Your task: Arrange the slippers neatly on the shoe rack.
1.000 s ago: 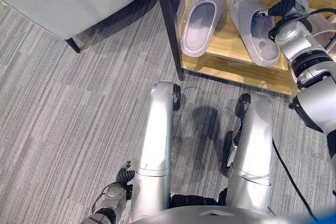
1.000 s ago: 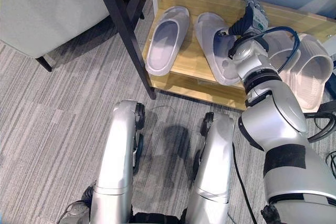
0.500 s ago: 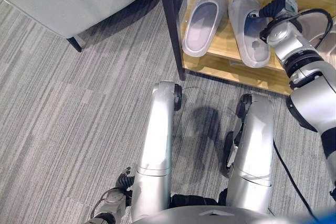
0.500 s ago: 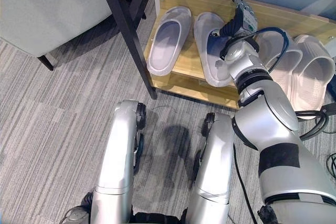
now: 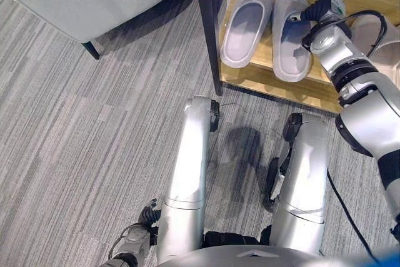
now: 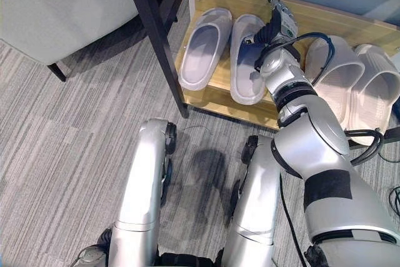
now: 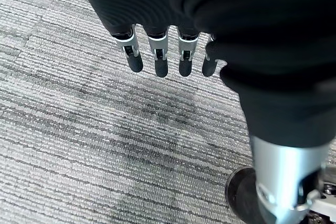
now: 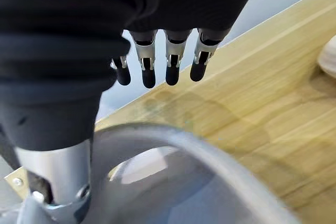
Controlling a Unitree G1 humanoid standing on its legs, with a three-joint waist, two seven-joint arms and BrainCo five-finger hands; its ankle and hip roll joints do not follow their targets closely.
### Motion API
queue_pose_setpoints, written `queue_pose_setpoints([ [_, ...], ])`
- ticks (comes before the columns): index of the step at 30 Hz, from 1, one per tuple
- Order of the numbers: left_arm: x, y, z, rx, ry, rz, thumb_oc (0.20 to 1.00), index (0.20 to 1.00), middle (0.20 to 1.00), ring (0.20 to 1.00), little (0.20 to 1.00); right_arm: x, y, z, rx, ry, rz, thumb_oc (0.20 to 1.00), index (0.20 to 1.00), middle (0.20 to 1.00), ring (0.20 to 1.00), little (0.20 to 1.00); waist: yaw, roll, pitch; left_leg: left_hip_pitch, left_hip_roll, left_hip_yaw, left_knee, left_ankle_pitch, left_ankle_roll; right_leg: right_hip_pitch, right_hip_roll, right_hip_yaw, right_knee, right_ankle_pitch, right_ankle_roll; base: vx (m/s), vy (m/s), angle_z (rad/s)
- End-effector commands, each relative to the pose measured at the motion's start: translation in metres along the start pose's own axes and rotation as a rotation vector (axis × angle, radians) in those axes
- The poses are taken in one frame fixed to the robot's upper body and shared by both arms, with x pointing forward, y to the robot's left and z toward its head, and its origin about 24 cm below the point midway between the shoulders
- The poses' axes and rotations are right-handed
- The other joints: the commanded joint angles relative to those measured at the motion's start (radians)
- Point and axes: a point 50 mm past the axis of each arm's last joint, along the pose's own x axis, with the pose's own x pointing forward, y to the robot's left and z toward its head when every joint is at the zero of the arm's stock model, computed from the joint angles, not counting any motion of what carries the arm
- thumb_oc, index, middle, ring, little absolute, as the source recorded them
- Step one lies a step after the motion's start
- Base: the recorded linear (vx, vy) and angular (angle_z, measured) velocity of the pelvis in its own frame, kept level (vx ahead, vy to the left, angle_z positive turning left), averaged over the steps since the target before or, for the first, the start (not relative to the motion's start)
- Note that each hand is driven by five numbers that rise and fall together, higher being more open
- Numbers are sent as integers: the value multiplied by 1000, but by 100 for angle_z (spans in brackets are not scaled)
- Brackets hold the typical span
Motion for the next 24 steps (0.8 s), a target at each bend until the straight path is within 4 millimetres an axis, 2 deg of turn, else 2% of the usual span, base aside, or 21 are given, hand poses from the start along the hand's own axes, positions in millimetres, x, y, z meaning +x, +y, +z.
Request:
queue_pose_setpoints([
  [1, -1, 0, 0, 108, -11, -41, 1000, 1000, 1000, 1000, 1000, 17, -55, 48, 21, -134, -145, 1000, 1000, 1000, 1000, 1000, 43, 17, -30, 55, -14, -84, 33, -173, 11, 120, 8, 117, 46, 153, -84, 0, 0, 0],
  [13, -2, -1, -3, 108, -1, -53, 1000, 1000, 1000, 1000, 1000, 19, -66, 45, 6, -132, -172, 1000, 1000, 1000, 1000, 1000, 37, 13, -30, 55, -14, -81, 32, -170, 9, 118, 11, 123, 54, 152, -89, 0, 0, 0],
  [24, -1, -3, 0, 107, -7, -65, 1000, 1000, 1000, 1000, 1000, 16, -49, 46, -31, -130, -97, 1000, 1000, 1000, 1000, 1000, 41, 8, -30, 55, -22, -92, 26, -166, 5, 120, 12, 117, 48, 154, -86, 0, 0, 0],
])
